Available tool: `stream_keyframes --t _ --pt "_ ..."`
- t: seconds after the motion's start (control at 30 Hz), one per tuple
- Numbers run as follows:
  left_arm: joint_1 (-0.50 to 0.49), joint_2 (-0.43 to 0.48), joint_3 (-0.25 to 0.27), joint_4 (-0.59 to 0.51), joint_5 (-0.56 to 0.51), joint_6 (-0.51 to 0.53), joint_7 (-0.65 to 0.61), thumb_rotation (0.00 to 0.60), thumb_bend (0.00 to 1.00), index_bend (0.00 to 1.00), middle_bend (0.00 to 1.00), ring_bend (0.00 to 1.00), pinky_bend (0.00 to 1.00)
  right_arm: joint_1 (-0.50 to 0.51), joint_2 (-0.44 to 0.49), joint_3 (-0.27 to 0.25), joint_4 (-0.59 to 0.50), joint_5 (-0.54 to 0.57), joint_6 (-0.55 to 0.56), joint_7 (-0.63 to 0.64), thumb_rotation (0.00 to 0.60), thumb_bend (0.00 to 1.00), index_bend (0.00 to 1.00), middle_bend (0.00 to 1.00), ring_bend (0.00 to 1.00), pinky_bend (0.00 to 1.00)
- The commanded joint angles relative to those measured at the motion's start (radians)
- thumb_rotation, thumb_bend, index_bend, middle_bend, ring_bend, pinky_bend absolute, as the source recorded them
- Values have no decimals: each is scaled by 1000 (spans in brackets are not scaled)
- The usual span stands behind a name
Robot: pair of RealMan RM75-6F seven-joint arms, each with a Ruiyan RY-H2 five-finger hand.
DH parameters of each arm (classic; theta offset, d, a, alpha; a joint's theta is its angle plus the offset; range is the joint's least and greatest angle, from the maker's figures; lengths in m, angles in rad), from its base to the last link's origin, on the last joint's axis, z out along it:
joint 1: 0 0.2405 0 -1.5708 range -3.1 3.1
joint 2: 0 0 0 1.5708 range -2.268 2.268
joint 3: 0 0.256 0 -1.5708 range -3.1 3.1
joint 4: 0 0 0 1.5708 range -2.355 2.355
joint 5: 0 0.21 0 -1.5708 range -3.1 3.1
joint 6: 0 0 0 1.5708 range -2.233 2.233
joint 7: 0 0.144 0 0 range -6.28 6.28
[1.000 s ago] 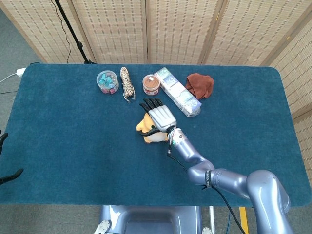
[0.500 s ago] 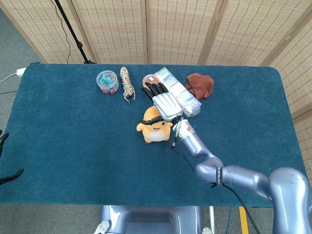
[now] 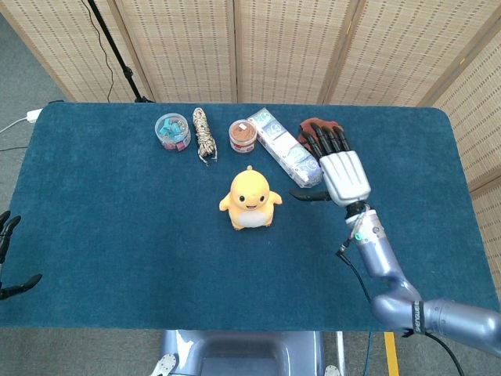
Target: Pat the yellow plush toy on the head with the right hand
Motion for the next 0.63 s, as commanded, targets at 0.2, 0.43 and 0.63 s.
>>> stream_keyframes --t 0.2,0.43,0.63 --pt "4 5 7 11 20 10 -23 600 0 0 0 0 0 -220 70 -177 -39 -120 135 59 235 0 0 0 0 0" --pt "8 -10 9 48 60 50 -47 600 0 0 0 0 0 -383 76 -296 55 -220 231 173 219 0 0 0 0 0" --pt "6 -12 15 45 57 36 -32 600 0 0 0 0 0 -512 48 -328 205 -257 299 341 246 0 0 0 0 0"
